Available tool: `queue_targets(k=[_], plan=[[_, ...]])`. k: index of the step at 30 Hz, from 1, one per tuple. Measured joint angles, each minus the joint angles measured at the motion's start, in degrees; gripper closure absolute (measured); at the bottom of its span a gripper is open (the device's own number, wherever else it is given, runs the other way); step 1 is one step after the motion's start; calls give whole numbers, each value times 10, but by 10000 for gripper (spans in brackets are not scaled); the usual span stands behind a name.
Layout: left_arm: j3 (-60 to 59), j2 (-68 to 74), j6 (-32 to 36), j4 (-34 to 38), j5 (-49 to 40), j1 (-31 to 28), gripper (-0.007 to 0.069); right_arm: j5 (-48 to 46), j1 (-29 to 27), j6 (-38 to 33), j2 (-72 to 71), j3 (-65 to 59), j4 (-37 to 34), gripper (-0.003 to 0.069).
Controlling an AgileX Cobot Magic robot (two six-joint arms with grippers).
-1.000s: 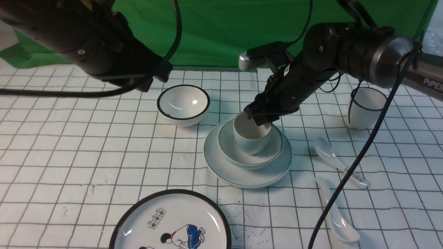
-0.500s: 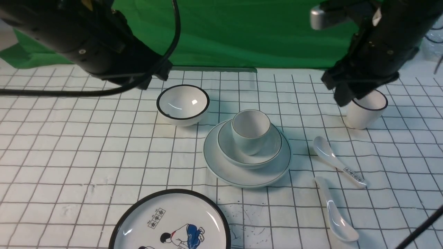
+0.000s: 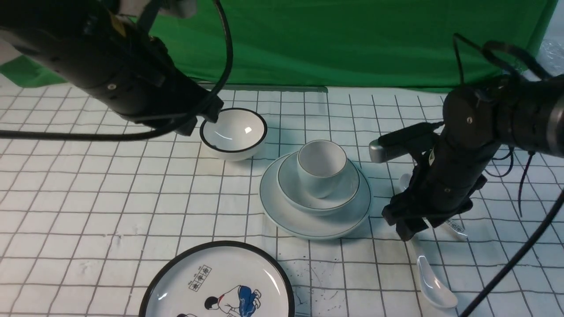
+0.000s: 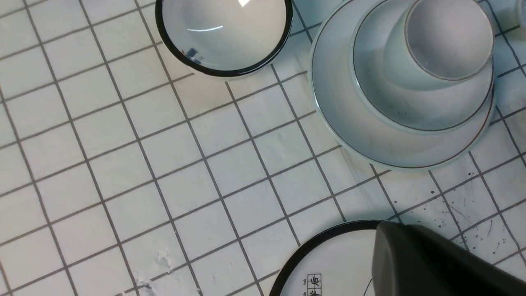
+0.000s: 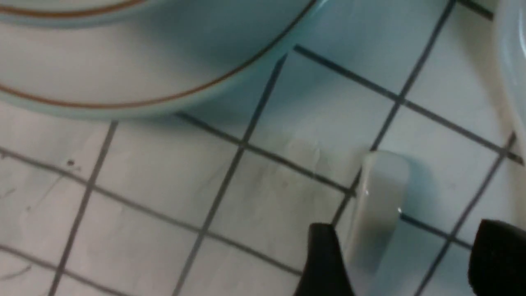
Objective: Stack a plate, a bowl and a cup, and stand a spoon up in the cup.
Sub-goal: Use the right arm to grab a blue soup spoon
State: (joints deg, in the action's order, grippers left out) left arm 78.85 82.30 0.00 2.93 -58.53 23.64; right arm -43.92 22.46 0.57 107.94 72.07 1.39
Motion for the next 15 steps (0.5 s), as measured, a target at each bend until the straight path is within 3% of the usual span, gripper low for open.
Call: queue_targets(k=[4, 5, 7, 8, 12, 15], plan=[[-1, 0, 0, 1, -13, 0, 622, 4, 0, 6, 35, -1, 0, 216], [-1, 0, 0, 1, -17, 0, 622, 3, 0, 6, 37, -1, -3, 265], [-1, 0, 0, 2, -21, 0, 622, -2, 0, 2, 37, 1, -7, 456], [-1, 0, 0, 2, -21, 0, 622, -5, 0, -1, 37, 2, -5, 496], [-1, 0, 0, 2, -21, 0, 622, -22, 0, -1, 14, 10, -2, 481], [-3, 0, 0, 3, -20, 0, 622, 57, 0, -1, -68, 13, -18, 481]])
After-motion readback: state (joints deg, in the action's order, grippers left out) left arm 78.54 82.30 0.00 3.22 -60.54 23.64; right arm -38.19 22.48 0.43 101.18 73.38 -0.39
